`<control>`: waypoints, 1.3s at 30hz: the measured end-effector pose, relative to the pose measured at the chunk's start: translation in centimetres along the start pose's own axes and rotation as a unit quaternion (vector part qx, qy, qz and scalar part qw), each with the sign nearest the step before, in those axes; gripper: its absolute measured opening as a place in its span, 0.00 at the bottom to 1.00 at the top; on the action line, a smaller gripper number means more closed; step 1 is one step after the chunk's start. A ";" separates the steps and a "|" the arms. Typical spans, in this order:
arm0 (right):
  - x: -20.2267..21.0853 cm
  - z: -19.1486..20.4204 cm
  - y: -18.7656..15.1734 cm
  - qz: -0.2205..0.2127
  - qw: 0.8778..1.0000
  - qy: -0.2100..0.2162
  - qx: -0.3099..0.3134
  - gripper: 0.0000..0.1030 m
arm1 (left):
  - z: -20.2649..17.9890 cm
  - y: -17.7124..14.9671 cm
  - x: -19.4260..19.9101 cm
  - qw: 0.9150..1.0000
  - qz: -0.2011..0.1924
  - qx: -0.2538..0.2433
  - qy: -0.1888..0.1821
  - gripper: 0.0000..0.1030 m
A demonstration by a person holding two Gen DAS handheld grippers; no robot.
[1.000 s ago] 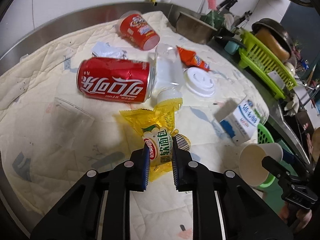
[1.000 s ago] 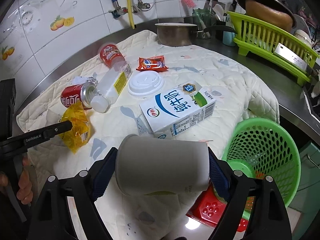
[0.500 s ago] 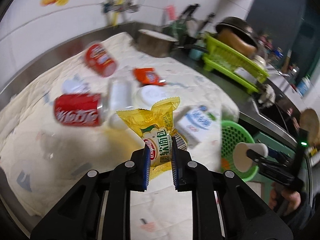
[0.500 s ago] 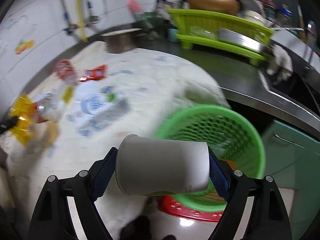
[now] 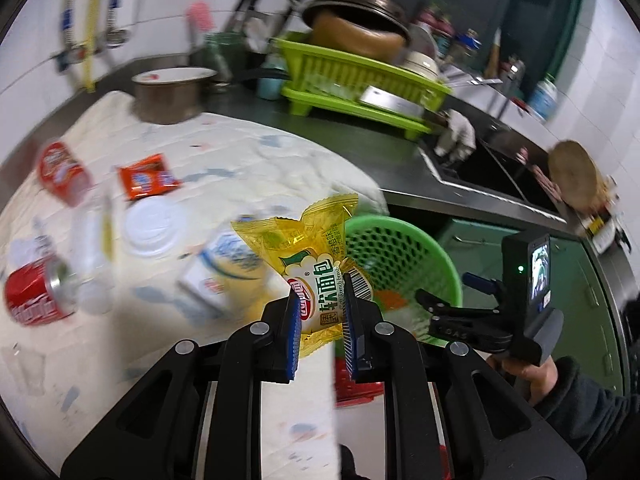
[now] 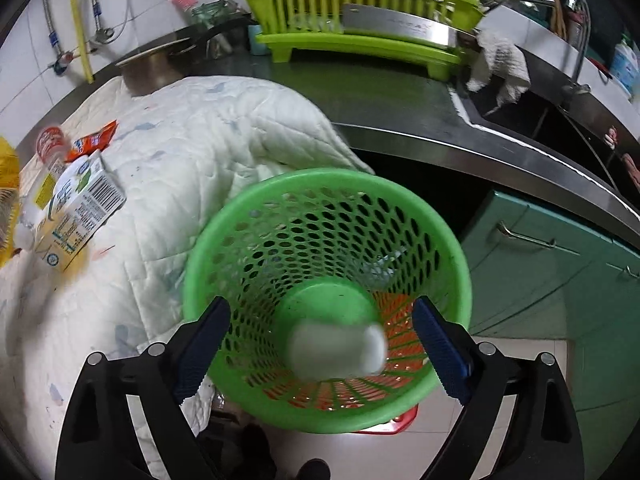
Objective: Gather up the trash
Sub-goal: 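Carry the paper cup and snack bag into the green basket and open both tools, then grasp the white-and-blue milk carton with the left tool and lift it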
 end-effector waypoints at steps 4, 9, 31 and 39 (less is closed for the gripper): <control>1.2 -2.1 0.0 -0.011 1.000 -0.003 -0.023 0.87 | -1.4 0.4 -3.0 1.000 0.021 -0.007 -0.021 0.16; 3.6 -5.2 -0.6 -0.027 0.998 -0.011 -0.052 0.88 | -3.4 0.0 -7.9 0.997 0.062 -0.013 -0.051 0.17; 8.9 -8.7 -1.1 -0.068 0.993 -0.013 -0.095 0.88 | -4.7 -1.3 -12.4 0.994 0.096 0.000 -0.048 0.53; 9.6 -4.9 0.6 -0.082 0.994 0.024 -0.065 0.88 | -0.5 -1.2 -5.7 0.999 0.043 0.025 0.007 0.57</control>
Point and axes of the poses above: each gripper's, at about its wrist camera, not at the fingertips, and x roughly against the way its jaws point, z to its left, y to its top, the point moved 6 cm from there along -x, roughly the way its jaws point, and after that the axes turned 12 degrees about -y, right-handed, at the moved point
